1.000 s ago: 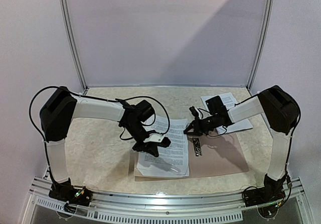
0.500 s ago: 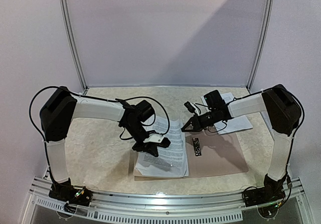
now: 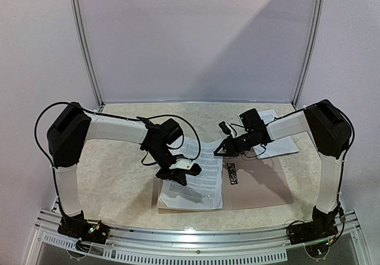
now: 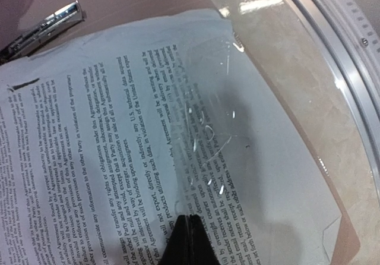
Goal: Put the files into the folder
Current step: Insert the folder to form pockets on the folder.
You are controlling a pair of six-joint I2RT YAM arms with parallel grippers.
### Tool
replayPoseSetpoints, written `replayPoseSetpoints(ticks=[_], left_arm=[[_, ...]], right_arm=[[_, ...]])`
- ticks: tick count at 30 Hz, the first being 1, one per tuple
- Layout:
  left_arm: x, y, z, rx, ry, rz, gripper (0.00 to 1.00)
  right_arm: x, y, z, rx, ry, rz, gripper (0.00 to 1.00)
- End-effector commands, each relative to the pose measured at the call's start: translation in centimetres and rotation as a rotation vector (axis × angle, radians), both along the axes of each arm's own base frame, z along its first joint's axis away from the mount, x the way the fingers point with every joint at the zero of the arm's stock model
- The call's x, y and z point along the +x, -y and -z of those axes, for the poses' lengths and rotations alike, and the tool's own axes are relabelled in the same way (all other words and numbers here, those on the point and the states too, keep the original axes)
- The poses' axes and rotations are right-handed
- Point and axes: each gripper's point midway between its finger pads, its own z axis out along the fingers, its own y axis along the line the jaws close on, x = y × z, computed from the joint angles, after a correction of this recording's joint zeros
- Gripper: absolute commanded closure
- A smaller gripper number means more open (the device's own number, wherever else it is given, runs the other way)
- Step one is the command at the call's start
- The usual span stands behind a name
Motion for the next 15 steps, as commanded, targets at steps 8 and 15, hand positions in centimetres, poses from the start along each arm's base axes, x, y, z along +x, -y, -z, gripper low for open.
replayPoseSetpoints(ticks=[8,15], left_arm=[[-0.8,-0.6,0.6,0.033,-0.007,0.037,1.0],[-1.1,-0.9,0.8,0.041,-0.015,0.04,1.0]], right_arm=[[-0.7,-1.0,-0.5,0.037,0.011,-0.113,1.0],[-0.8,-0.6,-1.6,-0.019,0.069,-0.207,1.0]])
